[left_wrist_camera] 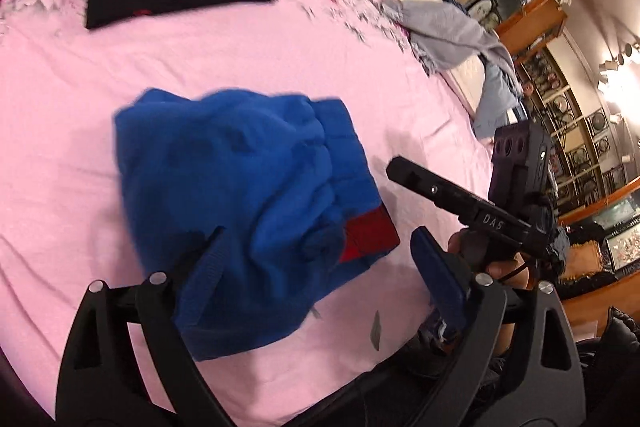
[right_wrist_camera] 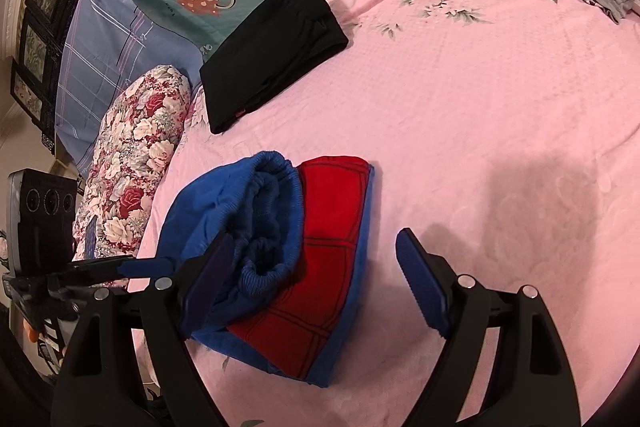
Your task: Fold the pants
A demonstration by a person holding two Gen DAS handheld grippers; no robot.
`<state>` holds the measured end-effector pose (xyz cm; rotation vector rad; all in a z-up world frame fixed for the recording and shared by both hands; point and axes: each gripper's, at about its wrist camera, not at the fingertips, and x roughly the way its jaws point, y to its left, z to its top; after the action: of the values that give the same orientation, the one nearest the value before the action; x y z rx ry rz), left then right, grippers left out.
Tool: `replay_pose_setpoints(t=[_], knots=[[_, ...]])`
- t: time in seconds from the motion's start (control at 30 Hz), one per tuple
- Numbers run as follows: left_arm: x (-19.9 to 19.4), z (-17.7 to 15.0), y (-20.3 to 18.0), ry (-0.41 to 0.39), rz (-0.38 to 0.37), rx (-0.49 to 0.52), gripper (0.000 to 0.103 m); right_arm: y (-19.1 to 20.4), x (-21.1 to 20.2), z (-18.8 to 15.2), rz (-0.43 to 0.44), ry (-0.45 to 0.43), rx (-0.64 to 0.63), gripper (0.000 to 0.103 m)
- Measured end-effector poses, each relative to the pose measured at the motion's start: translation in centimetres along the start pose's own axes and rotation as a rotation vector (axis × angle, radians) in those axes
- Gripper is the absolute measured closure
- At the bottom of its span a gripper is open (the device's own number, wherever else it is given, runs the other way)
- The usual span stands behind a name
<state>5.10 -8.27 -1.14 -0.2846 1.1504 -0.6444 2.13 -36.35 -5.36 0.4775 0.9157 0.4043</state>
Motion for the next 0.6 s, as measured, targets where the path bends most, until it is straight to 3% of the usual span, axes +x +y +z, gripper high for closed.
replay_pose_setpoints(t=[0.1, 0.17, 0.27, 0.4, 0.6], knots=[[-2.1, -0.1, 1.6, -0.077, 0.044, -0.022, 0.006, 0.6, 0.3, 0.0, 0.015, 0.008, -0.013, 0.020], [-2.4, -0.2, 2.9, -0.107, 0.128, -0.045, 0.006, 1.2, 0.7, 0.0, 0.031, 0.020, -0.024, 0.020], [-0.7, -0.8, 4.9, -0.068, 0.246, -0.085, 0.006, 2.0, 1.3, 0.0, 0.063, 0.037, -0.032, 0.020], [1.7, -1.9, 6.0, 0.018, 0.243, -0.098, 0.006, 2.9, 2.1, 0.2, 0.103, 0.068, -0.017, 0.020], [3.4, -2.8, 6.4, 0.047, 0.192, -0.125, 0.006, 5.6, 4.5, 0.5, 0.087, 0.113, -0.112, 0.020]])
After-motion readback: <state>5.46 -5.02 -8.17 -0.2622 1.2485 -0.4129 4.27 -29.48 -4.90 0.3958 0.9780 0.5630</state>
